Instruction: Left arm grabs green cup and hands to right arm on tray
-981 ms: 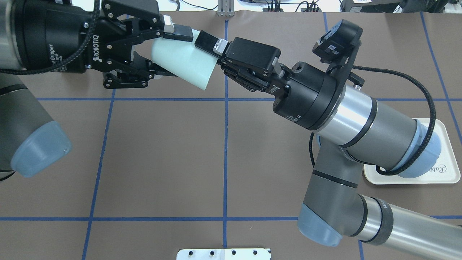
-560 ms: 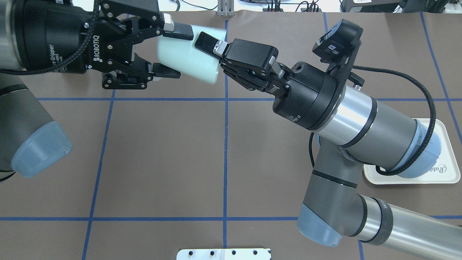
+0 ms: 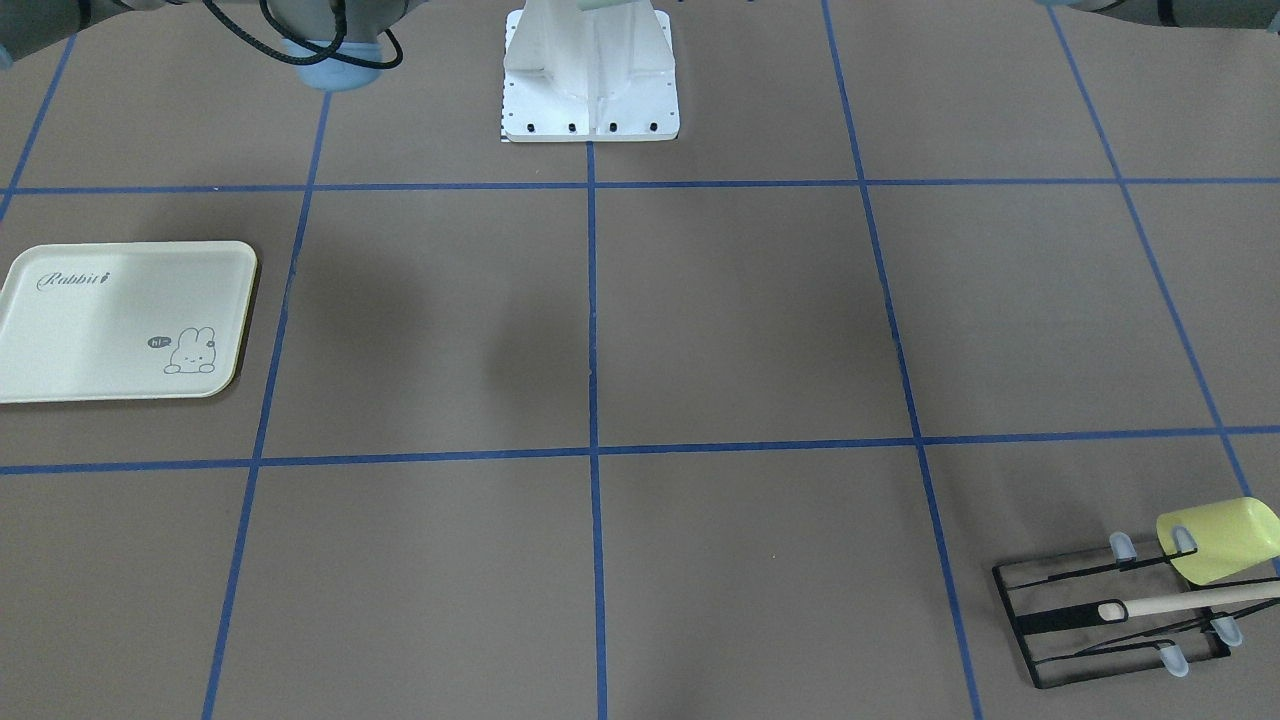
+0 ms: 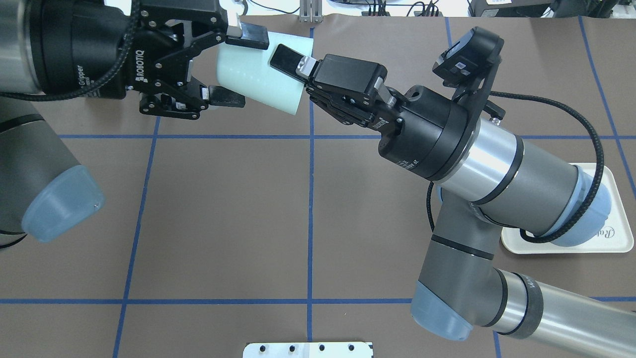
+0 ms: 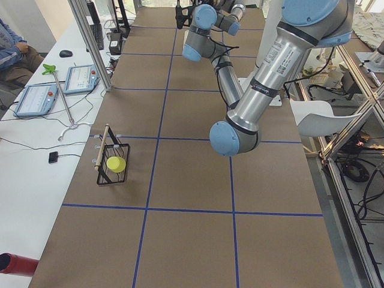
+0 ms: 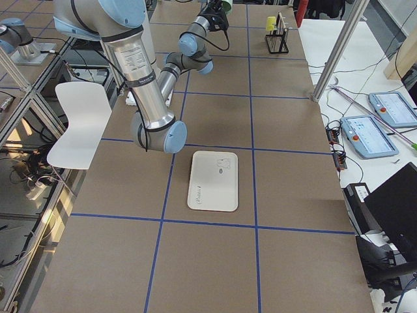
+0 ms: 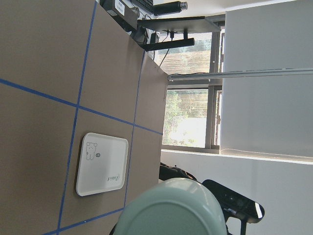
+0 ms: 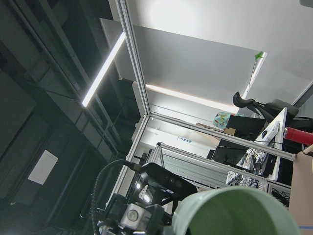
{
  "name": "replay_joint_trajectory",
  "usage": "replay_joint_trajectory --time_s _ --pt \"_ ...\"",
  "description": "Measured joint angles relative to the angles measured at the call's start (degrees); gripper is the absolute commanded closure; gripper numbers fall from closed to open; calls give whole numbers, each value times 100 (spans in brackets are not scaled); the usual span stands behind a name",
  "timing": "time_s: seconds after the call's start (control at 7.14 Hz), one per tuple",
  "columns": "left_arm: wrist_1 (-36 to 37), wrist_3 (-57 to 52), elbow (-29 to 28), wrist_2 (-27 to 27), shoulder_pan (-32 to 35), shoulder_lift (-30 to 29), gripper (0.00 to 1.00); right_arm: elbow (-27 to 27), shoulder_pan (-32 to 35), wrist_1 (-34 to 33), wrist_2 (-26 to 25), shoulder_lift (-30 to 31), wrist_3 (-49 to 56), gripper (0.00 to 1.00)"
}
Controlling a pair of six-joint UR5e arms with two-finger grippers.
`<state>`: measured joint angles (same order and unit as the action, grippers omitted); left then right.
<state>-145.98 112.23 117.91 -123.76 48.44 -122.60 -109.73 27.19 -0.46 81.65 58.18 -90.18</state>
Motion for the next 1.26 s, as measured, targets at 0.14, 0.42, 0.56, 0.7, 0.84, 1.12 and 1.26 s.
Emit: replay_joint_trajectory --time_s 0.14,0.42,0.56,0.7,0.84,1.12,1.26 --pt "0 -25 -14 8 7 10 0 -1 15 4 -2 44 -12 100" --pt "-1 -14 -35 23 23 16 0 13 89 -23 12 250 -24 100" --pt "-1 -18 -41 28 26 19 0 33 203 -188 89 360 -23 100" --pt "-1 -34 -63 32 26 23 0 43 382 -546 291 432 -8 100" --pt "-1 -49 -120 33 26 27 0 50 618 -961 592 514 23 100" --pt "4 -162 -347 36 25 48 0 107 1184 -1818 1270 698 173 100" --pt "32 -397 -480 41 26 78 0 125 1496 -2389 1665 728 337 100"
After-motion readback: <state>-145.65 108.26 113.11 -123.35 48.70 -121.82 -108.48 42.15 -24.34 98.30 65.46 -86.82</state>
